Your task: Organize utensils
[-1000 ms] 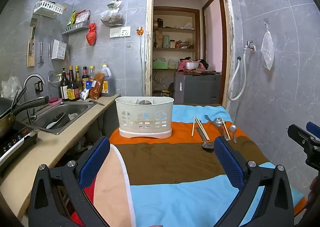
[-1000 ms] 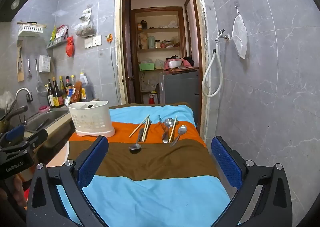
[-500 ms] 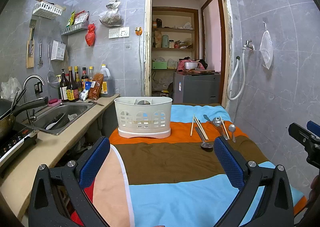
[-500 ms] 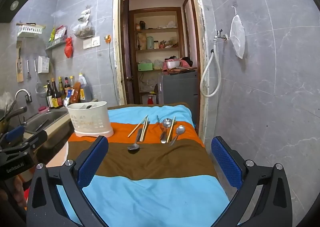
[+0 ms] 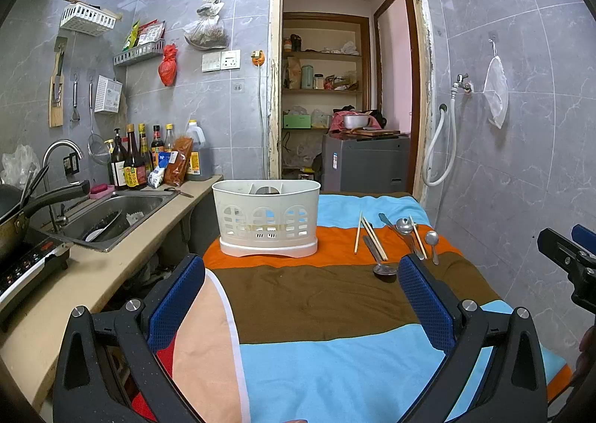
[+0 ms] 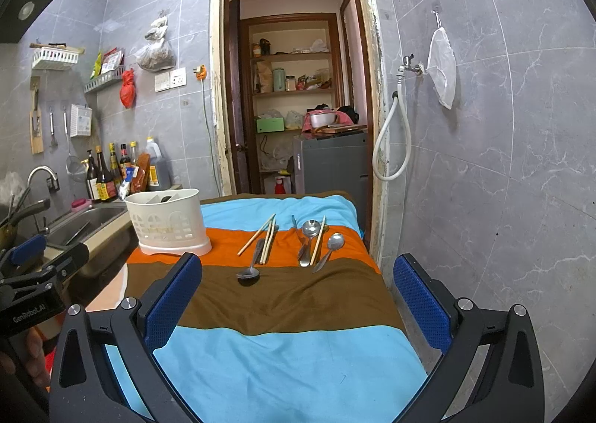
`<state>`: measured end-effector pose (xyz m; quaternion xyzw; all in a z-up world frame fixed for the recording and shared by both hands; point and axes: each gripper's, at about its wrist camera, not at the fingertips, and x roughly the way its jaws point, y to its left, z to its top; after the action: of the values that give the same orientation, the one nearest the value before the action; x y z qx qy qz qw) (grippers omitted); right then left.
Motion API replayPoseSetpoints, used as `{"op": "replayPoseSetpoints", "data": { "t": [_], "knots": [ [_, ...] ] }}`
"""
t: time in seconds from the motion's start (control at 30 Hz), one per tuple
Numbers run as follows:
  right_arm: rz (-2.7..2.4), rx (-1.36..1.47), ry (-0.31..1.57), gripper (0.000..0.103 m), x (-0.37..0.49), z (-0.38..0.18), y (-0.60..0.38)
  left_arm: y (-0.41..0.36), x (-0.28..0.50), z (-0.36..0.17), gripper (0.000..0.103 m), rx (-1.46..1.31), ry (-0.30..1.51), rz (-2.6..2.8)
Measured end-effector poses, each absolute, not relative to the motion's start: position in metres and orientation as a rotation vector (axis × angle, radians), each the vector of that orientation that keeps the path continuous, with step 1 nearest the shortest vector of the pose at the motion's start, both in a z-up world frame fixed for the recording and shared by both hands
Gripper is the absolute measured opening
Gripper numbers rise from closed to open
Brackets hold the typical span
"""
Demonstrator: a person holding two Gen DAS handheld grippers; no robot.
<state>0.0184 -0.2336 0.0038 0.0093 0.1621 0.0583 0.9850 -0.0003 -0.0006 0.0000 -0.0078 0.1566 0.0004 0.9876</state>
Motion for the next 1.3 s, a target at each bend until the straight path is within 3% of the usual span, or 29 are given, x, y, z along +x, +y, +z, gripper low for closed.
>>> {"op": "replayPoseSetpoints", "data": {
  "t": [1.3],
  "knots": [
    [0.119,0.020,0.332,0.103,0.0157,-0.0003,-0.2314,-0.0090,-0.0005,-0.0057,0.102,-0.011,0.323,-0.005]
  ]
}}
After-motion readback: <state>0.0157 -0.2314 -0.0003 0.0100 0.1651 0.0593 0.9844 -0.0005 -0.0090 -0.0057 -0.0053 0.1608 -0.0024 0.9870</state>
